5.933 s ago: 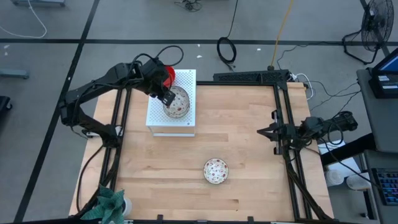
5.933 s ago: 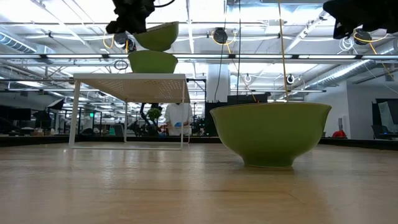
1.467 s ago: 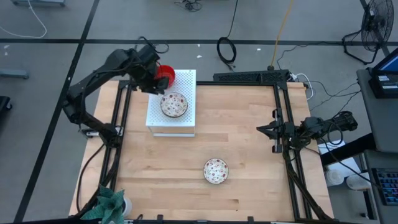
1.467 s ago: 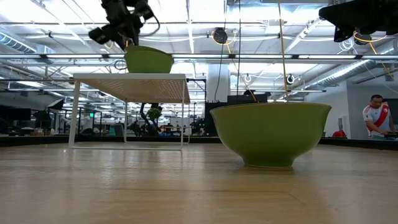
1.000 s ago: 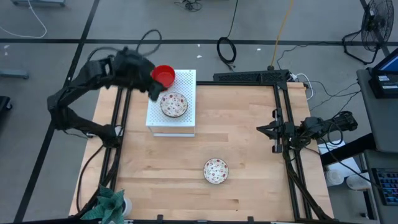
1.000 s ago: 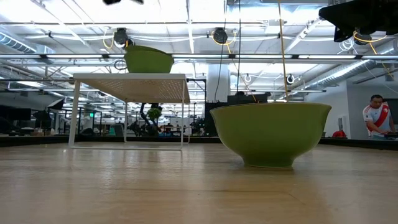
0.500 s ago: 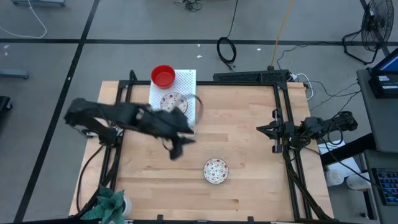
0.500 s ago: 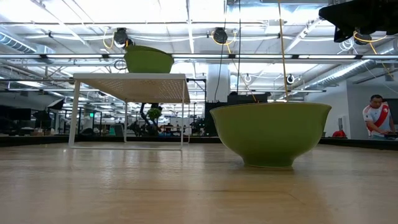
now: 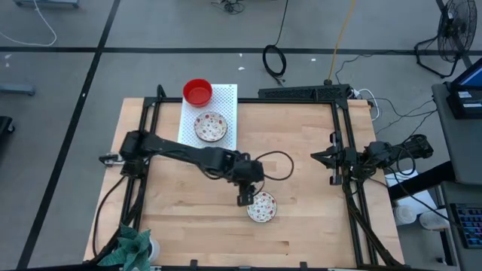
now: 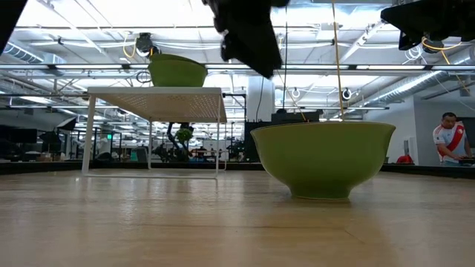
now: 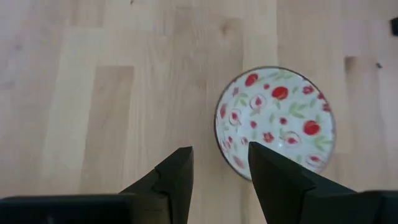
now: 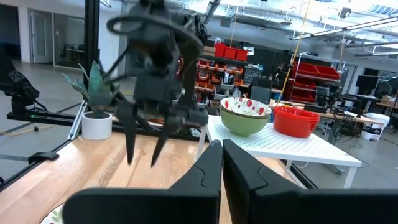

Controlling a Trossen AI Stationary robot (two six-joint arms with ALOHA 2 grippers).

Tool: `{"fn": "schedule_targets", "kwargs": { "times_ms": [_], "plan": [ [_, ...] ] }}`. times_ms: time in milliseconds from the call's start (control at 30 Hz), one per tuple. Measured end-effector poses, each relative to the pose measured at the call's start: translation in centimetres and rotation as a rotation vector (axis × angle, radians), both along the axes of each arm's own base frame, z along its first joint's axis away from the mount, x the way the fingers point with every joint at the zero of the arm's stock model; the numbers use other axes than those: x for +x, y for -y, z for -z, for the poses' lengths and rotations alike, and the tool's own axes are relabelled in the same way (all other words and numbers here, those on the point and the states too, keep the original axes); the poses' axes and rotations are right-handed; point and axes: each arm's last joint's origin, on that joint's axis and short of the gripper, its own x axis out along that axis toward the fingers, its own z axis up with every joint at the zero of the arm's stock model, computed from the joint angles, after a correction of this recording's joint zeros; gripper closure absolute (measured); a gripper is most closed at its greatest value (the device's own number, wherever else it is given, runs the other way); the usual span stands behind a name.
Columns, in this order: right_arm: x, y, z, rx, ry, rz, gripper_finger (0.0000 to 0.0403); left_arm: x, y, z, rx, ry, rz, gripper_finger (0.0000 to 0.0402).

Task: Pick & Place Mini bowls
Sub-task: Stack the white patterned bowl on top of the white patterned bowls on the shelf

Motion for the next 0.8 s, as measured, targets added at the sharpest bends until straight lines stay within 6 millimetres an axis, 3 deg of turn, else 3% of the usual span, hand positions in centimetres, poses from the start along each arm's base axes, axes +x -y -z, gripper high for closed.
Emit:
{"fn": "schedule_targets", "kwargs": {
  "times_ms": [167, 433, 800],
  "plan": [
    [0.0, 0.0, 0.0, -0.001, 0.0, 0.0, 0.0403, 1.4, 0.0, 2.5, 0.025, -0.019, 0.032, 0.0245],
    [0.0, 0.0, 0.0, -0.001, -0.001, 0.0, 0.0403, 2.5, 0.2, 4.8, 0.023, -0.032, 0.026, 0.0245],
    [0.0, 0.0, 0.0, -0.002, 0.0, 0.0, 0.0403, 2.8, 0.1, 6.5, 0.021, -0.046, 0.017, 0.0245]
  ]
}}
